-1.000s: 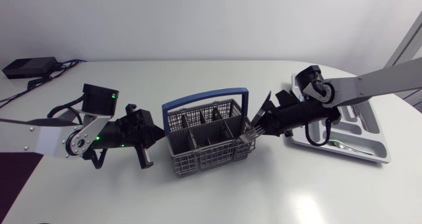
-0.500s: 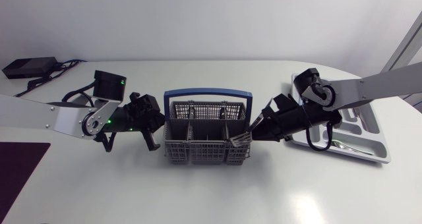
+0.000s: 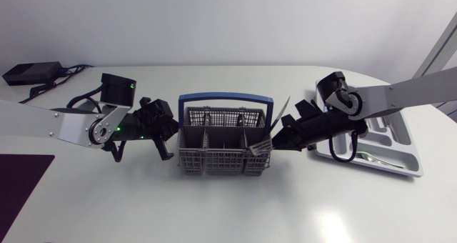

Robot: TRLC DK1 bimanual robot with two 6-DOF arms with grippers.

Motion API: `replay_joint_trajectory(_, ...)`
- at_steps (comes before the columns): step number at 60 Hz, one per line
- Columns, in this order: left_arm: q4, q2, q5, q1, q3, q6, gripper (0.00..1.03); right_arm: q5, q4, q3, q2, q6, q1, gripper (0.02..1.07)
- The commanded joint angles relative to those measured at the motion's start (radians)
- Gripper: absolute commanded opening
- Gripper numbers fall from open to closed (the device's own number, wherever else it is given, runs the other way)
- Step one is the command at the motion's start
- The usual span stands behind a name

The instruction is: Sort the cutlery from the basket into the organizer compartments.

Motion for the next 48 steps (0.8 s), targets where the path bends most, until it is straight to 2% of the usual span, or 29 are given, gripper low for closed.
replay_joint_trajectory(1,0.010,0.018,0.050,-0.002,-0.011,-0.010,0.03,0.010,0.036,-0.003,-0.006,0.029,-0.002,0.08)
replay_joint_trajectory(16,-0.048,0.007,0.050,0.070,-0.037,0.015,0.03,0.085,0.042,-0.063,-0.056,0.009,-0.052,0.08)
replay_joint_trajectory(23,-0.061,-0.028,0.054,0.088,-0.067,0.021,0.04,0.150,0.042,-0.098,-0.125,-0.012,-0.055,0.08)
replay_joint_trajectory(26,-0.097,-0.066,0.060,0.108,-0.079,0.022,0.05,0.213,0.043,-0.132,-0.198,-0.040,-0.054,0.08)
replay_joint_trajectory(29,-0.133,-0.092,0.065,0.113,-0.079,0.022,0.07,0.225,0.043,-0.154,-0.241,-0.063,-0.054,0.09)
replay_joint_trajectory(42,-0.306,-0.250,0.079,0.114,-0.091,0.042,0.12,0.249,-0.003,-0.212,-0.427,-0.173,-0.057,0.28)
replay_joint_trajectory(48,-0.395,-0.330,0.085,0.087,-0.090,0.030,0.14,0.248,-0.036,-0.226,-0.511,-0.213,-0.062,0.37)
